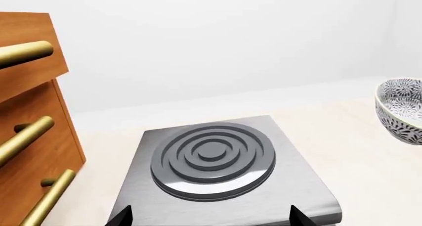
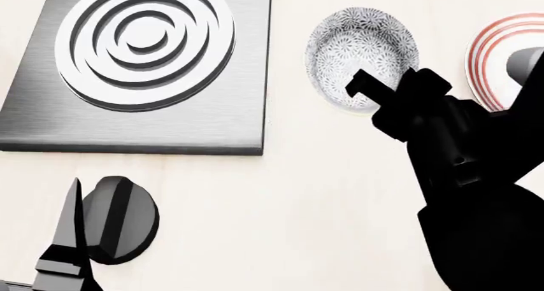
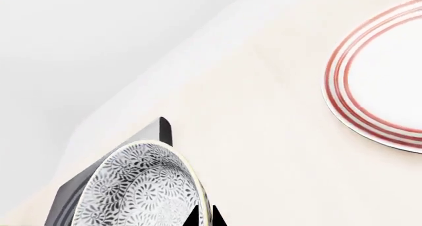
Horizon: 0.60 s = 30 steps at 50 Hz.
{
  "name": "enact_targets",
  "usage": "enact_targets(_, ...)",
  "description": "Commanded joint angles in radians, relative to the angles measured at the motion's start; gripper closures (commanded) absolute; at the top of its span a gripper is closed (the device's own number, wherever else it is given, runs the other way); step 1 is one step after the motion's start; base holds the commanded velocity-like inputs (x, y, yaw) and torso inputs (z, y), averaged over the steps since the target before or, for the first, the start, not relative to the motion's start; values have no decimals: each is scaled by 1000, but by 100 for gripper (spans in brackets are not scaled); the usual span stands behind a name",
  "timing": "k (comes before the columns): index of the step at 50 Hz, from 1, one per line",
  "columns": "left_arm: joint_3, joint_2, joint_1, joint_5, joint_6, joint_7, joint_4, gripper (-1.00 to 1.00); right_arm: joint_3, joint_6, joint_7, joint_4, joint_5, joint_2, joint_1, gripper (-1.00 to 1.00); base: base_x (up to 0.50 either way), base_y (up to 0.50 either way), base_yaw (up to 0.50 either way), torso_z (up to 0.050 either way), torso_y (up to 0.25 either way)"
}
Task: Pick the akita bowl next to the ramekin and place it on the plate.
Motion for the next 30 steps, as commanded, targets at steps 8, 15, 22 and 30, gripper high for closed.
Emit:
enact_targets(8, -20, 14, 0, -1, 1, 20, 10, -100, 0, -38, -96, 197, -98, -36, 143, 100, 0, 0, 0, 0, 0)
enact_targets(15, -16, 14, 1, 3, 4, 21, 7, -100, 12, -37, -85, 219, -92, -22, 173, 100, 0, 0, 0, 0, 0)
enact_targets(22, -15, 13, 1, 2, 6, 21, 5, -100, 20, -52, -100, 275, -103, -18, 198, 100, 0, 0, 0, 0, 0)
enact_targets(30, -11, 12, 3, 7, 8, 22, 2, -100, 26, -72, -100, 334, -115, -28, 223, 100, 0, 0, 0, 0, 1)
